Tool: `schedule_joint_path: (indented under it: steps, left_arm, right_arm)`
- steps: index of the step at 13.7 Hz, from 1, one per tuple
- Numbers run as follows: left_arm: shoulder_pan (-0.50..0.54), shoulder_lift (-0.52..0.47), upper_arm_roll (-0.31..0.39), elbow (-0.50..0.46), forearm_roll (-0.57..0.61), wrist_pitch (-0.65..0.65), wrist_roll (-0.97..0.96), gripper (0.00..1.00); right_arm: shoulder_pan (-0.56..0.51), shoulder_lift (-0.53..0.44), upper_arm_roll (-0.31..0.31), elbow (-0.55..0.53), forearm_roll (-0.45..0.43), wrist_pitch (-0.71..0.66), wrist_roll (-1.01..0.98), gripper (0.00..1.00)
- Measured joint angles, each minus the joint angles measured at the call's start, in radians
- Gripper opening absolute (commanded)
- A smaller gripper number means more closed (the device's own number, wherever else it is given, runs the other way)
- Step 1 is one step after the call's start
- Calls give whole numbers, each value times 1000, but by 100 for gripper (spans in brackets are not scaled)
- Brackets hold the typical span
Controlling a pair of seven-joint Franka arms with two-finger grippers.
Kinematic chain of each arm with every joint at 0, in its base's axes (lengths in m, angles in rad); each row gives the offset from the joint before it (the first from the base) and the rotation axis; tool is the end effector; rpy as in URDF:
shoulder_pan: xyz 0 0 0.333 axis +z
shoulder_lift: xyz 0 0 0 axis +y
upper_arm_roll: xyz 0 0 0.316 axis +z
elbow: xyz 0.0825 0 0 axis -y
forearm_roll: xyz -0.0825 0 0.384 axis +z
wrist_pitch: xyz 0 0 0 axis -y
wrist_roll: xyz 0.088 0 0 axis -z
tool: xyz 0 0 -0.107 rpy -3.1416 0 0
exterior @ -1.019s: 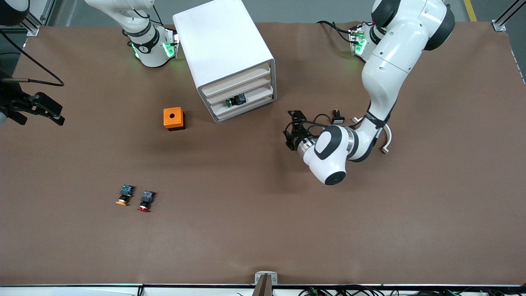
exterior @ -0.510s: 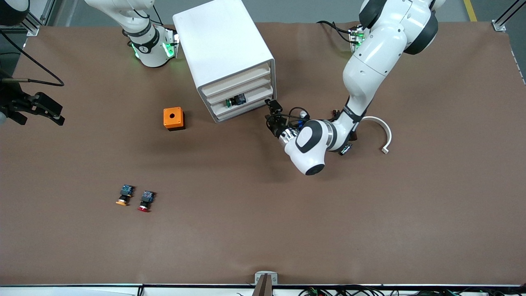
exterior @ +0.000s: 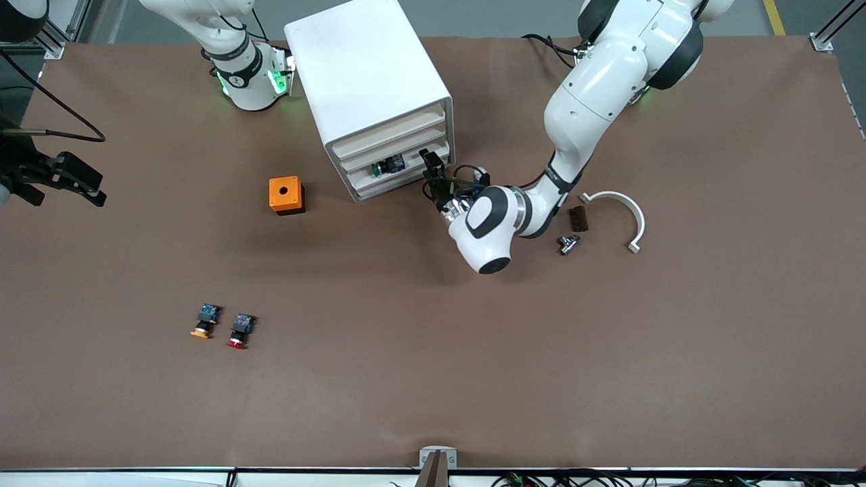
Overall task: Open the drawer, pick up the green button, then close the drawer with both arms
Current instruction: 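Grasp the drawer handle with the left gripper, then pull the drawer open with the left gripper while the right gripper approaches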
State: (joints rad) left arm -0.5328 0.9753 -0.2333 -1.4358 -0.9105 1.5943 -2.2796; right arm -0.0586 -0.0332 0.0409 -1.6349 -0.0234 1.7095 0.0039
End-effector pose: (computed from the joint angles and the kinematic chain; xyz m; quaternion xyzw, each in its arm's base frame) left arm 0.4276 -0.4934 0.1288 -0.4363 -0.6680 0.5118 0.3185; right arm 0.5572 -0.0117 0.6253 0.9984 -0.0098 0.0538 0.0127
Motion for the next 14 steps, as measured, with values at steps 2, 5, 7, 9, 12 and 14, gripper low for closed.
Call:
schedule_joint_path:
  steps: [2,5,7,9,12,14]
  left_arm:
    - [-7,5,0,0,0,0,-2,12]
    - [-2,5,5,2,0,0,-2,0]
    - [5,4,6,7,-3,-6,-5,0]
    - [21,4,15,19,-3,-5,-5,0]
    - [71,5,26,46,-1,-5,-5,0]
    - [91,5,44,66,-1,-3,9,0]
  right_arm:
    - [0,0,0,0,0,0,0,100]
    - [0,0,0,0,0,0,0,100]
    - [0,0,2,0,0,0,0,100]
    - [0,0,5,-1,0,0,-1,100]
    - [3,2,15,-4,0,-2,-6,100]
    - [8,8,19,-7,0,-2,-39,100]
